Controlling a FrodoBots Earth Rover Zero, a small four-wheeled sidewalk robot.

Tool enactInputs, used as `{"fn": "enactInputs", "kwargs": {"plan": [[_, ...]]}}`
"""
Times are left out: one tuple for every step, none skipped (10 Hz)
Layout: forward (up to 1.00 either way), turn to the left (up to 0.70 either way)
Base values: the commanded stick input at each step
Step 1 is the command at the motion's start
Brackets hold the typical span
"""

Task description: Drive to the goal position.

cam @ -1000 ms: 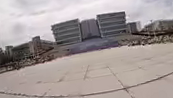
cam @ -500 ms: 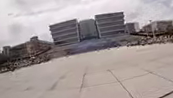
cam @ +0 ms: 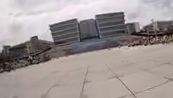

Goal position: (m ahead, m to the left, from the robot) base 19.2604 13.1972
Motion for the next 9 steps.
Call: {"fn": "enactInputs", "kwargs": {"plan": [[1.0, 0.0], [1.0, 0.0], [1.0, -0.04], [1.0, -0.15], [1.0, -0.16], [1.0, 0.0], [1.0, 0.0], [1.0, 0.0], [1.0, 0.0]]}}
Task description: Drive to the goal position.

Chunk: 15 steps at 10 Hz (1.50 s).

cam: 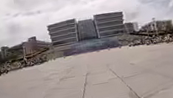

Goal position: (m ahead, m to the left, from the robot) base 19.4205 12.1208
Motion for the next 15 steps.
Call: {"fn": "enactInputs", "kwargs": {"plan": [[1.0, 0.0], [1.0, 0.15], [1.0, 0.34], [1.0, 0.4], [1.0, 0.4], [1.0, 0.33], [1.0, 0.02], [1.0, 0.02], [1.0, 0.02], [1.0, 0.02], [1.0, 0.02], [1.0, 0.02], [1.0, 0.02], [1.0, 0.01], [1.0, 0.01]]}}
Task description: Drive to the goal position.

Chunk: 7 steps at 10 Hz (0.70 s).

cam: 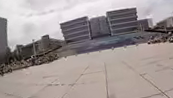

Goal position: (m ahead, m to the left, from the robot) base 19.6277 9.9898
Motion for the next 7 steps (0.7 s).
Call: {"fn": "enactInputs", "kwargs": {"plan": [[1.0, 0.01], [1.0, 0.01], [1.0, 0.02], [1.0, 0.02], [1.0, 0.02], [1.0, 0.02], [1.0, 0.02]]}}
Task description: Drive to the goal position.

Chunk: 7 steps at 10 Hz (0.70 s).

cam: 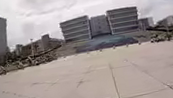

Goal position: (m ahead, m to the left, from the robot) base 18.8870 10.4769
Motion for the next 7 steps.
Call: {"fn": "enactInputs", "kwargs": {"plan": [[1.0, 0.02], [1.0, 0.02], [1.0, 0.02], [1.0, 0.02], [1.0, 0.02], [1.0, 0.02], [1.0, 0.02]]}}
